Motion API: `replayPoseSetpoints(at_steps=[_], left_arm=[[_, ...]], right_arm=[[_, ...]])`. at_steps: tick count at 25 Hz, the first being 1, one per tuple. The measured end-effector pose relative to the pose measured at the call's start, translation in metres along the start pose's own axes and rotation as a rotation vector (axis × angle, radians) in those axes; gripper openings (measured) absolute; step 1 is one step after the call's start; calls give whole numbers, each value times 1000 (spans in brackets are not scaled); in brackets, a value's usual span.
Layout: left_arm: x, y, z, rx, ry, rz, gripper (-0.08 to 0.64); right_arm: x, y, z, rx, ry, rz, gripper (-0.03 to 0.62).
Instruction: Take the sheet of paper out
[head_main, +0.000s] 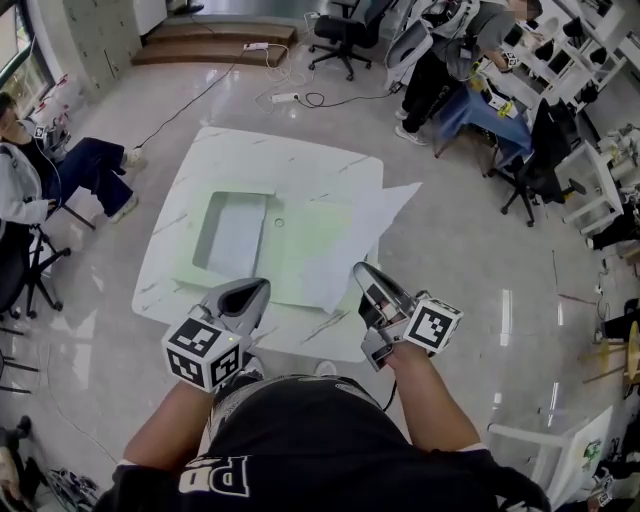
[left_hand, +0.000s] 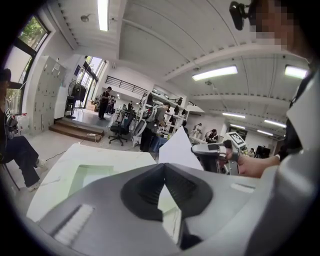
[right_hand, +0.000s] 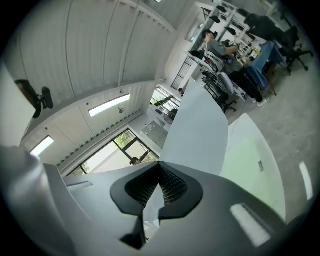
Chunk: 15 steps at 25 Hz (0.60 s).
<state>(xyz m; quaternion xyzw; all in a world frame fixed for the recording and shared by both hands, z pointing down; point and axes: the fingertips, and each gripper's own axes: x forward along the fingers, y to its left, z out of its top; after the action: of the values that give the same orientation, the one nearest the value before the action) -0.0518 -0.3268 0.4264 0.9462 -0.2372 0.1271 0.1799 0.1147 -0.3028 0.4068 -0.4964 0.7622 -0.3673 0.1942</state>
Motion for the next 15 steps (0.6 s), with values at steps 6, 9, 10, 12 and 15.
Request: replayPoseSetpoints(at_steps=[6,9,10,12,15], left_arm=[[6,-10,9,29,-13,-17,57],[8,-13,13,48,-21,-22,57],[8,-15,15,56,-24,-23,57],[8,-18,21,69,-34,-24,57],[5,-23,29,80,-54,-24,57]], right_arm=[[-15,24,14,-226,-55,-22,0],[-18,35,18,-323,-66,-34,0],[-19,39,20,-353,-68,-35,0],[-21,46,22,-411,-72,-40,0],[-24,57,24,-462,-80,-39,0]])
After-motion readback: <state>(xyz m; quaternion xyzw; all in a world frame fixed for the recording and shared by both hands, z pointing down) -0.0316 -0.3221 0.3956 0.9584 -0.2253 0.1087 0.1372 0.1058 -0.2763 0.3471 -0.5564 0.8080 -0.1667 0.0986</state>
